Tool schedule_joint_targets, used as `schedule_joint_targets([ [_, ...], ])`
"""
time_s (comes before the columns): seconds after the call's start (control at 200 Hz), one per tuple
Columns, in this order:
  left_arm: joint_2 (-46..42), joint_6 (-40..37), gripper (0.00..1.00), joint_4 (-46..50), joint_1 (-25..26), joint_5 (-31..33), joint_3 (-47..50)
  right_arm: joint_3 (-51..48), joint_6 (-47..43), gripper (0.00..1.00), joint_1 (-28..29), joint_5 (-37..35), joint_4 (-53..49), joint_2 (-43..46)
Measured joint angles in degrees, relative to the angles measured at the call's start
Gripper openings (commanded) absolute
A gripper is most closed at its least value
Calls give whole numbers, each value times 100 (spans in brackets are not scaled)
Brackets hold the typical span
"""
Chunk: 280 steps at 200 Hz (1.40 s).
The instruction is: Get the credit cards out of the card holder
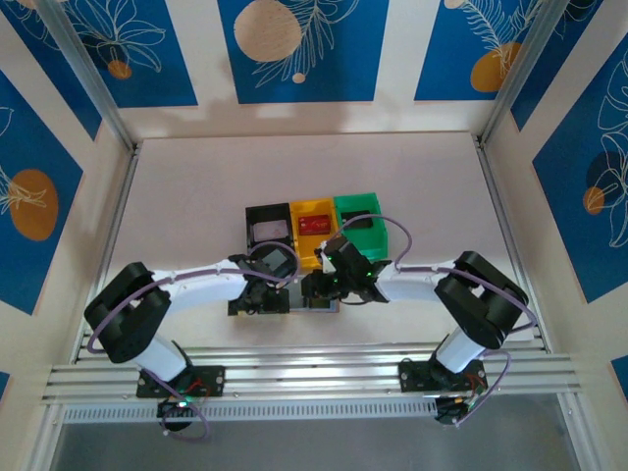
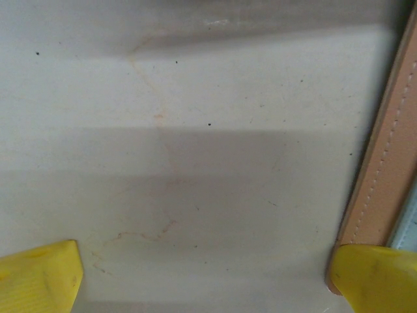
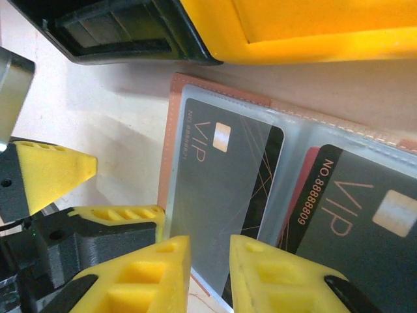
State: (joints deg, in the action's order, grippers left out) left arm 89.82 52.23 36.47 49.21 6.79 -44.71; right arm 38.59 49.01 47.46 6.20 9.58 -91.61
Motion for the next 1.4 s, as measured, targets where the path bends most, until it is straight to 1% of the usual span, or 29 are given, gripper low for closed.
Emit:
schedule_joint_targets([
  [0.17,4,2,100,-2,11,15,0,44,66,24,11,-125,-111,-175],
  [0.475,37,26,100,7,42,44,-22,68,83,25,22,-223,-168,-173],
  [0.8,79,44,100,42,59,59,-57,70,81,18,59,-256,-120,-225],
  [0.925,85,46,100,39,72,76,-57,52,81,18,59,-243,-15,-236],
  [1.065,87,63,100,39,83,83,-59,-35,76,11,59,-205,138,-236],
  [1.155,92,70,100,42,85,85,-63,-83,85,5,59,-210,203,-234],
  [1.345,107,70,100,61,85,85,-83,-155,76,0,57,-238,175,-76],
  [1.4,107,70,100,61,85,85,-83,-199,74,0,55,-280,142,37],
])
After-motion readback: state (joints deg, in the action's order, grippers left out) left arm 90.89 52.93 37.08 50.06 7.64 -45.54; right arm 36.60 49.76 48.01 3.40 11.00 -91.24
